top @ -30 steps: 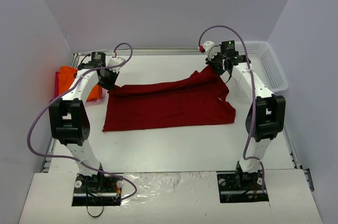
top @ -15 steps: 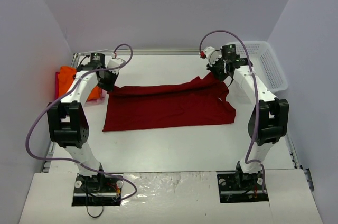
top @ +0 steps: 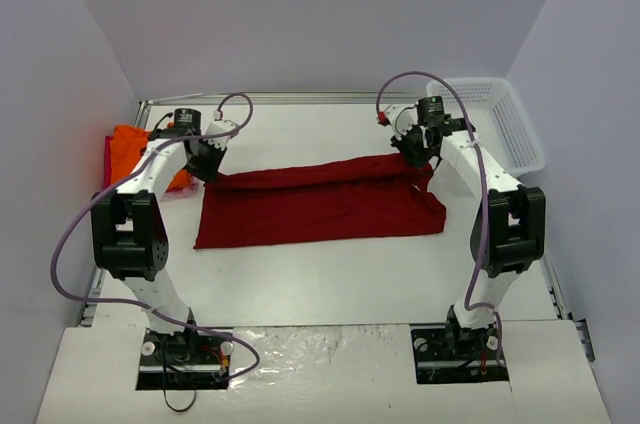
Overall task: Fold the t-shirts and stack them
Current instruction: Grap the side of the flattened tshirt furthest away from the robot with both arms, then fold the other side of the tshirt into a rectangle
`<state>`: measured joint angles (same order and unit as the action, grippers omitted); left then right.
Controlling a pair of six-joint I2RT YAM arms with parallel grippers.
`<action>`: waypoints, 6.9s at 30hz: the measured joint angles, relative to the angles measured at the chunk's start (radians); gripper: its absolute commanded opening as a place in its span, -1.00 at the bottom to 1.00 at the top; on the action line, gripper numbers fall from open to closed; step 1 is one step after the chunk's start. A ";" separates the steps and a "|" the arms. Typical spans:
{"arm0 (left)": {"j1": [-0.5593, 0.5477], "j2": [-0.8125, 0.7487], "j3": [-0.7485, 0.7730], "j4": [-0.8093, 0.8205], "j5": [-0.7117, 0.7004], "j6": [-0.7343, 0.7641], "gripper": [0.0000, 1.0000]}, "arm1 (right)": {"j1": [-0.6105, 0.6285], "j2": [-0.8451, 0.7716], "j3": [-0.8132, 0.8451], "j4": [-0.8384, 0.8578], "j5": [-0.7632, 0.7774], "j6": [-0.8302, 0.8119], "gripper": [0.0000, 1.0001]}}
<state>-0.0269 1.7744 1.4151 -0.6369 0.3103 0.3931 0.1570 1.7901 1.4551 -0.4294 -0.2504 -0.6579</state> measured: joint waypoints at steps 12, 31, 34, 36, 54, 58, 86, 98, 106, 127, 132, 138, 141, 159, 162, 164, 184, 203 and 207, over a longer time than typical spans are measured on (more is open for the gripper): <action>-0.007 0.000 -0.082 0.030 0.003 0.016 -0.95 | 0.000 0.012 -0.046 -0.008 -0.032 0.006 -1.00; -0.021 0.055 -0.103 0.052 -0.045 0.048 -0.47 | 0.010 0.211 -0.037 -0.077 -0.074 0.036 -0.59; -0.027 0.051 -0.104 0.047 -0.055 0.050 -0.48 | 0.012 0.211 -0.032 -0.097 -0.080 0.033 -0.55; -0.031 0.040 -0.104 0.034 -0.061 0.053 -0.47 | 0.014 0.211 -0.029 -0.119 -0.085 0.028 -0.52; -0.031 -0.146 -0.102 -0.082 -0.075 0.089 -0.47 | 0.014 0.096 -0.010 -0.450 -0.183 -0.151 -0.15; -0.028 -0.166 -0.097 -0.099 -0.071 0.082 -0.47 | 0.014 0.095 0.006 -0.492 -0.187 -0.179 -0.14; 0.018 -0.411 -0.084 -0.050 -0.126 -0.021 -0.48 | -0.045 0.589 0.594 -0.468 -0.338 -0.158 0.00; 0.068 -0.429 -0.101 -0.045 -0.128 -0.031 -0.48 | -0.045 0.592 0.567 -0.470 -0.371 -0.183 -0.81; 0.068 -0.467 -0.134 -0.034 -0.119 -0.032 -0.48 | -0.045 0.556 0.488 -0.472 -0.382 -0.185 -1.00; 0.069 -0.541 -0.159 -0.013 -0.074 -0.040 -0.44 | 0.007 0.267 0.270 -0.553 -0.414 -0.262 -0.82; 0.072 -0.550 -0.183 -0.007 -0.065 -0.043 -0.43 | 0.029 0.261 0.168 -0.640 -0.418 -0.341 -0.39; 0.080 -0.554 -0.196 -0.008 -0.043 -0.047 -0.41 | 0.041 0.253 0.136 -0.674 -0.419 -0.370 -0.33; 0.081 -0.554 -0.196 -0.007 -0.021 -0.052 -0.37 | 0.040 0.233 0.147 -0.657 -0.419 -0.350 -0.33; 0.080 -0.067 0.002 -0.002 0.213 -0.038 -0.08 | 0.040 0.286 0.261 -0.421 -0.372 -0.116 -0.33; 0.080 0.043 0.016 -0.004 0.226 -0.035 -0.10 | 0.038 0.288 0.214 -0.416 -0.364 -0.109 -0.33; 0.080 0.097 0.021 -0.016 0.232 -0.033 -0.16 | 0.034 0.288 0.195 -0.416 -0.359 -0.107 -0.34; 0.080 0.140 0.053 -0.057 0.198 0.018 -0.27 | 0.020 0.288 0.165 -0.408 -0.340 -0.101 -0.34; 0.080 0.177 0.053 -0.059 0.160 0.031 -0.90 | 0.020 0.301 0.146 -0.407 -0.339 -0.102 -0.36; 0.080 0.180 0.053 -0.062 0.161 0.041 -0.95 | 0.020 0.301 0.146 -0.407 -0.337 -0.101 -0.36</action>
<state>0.0536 1.9545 1.4677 -0.6991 0.4709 0.4339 0.1772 2.0911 1.6012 -0.8364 -0.5873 -0.7593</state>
